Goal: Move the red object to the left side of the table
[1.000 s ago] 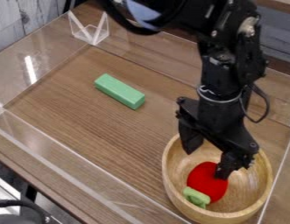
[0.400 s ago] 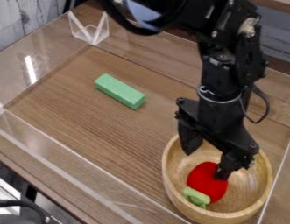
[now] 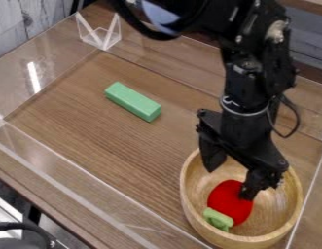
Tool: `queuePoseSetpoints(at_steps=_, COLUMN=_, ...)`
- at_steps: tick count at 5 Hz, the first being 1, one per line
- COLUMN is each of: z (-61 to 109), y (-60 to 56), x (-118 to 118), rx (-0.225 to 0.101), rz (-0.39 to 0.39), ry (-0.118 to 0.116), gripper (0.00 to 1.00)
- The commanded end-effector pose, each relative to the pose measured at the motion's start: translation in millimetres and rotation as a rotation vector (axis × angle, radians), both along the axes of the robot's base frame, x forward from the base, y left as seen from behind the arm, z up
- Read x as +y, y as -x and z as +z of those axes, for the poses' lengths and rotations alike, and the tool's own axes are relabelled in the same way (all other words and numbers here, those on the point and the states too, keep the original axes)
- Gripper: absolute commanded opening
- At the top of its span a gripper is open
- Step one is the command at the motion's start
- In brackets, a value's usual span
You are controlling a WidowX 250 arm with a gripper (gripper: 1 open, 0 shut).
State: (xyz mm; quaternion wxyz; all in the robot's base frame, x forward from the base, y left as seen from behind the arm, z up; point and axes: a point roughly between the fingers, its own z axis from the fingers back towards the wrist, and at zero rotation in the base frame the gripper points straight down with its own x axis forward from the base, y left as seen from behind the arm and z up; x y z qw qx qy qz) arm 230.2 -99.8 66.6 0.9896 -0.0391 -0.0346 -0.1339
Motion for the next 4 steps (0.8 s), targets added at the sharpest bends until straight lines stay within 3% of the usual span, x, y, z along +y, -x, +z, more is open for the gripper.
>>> queuePoseSetpoints(at_steps=1, z=-2.0, y=-4.5, x=-5, rx=-0.024, rz=-0.011, ry=0.011, gripper=1.0)
queuePoseSetpoints(at_steps=2, z=-12.9, y=-5.2, x=-7, rx=-0.017, rz=-0.013, ry=0.009, gripper=1.0)
queuePoseSetpoints(at_steps=3, z=-18.8, y=-5.7, x=-6, rx=-0.006, rz=-0.009, ry=0.004, gripper=0.0)
queuePoseSetpoints(at_steps=4, z=-10.2, y=-5.2, x=-4, rx=-0.008, rz=-0.01, ry=0.005, gripper=0.0)
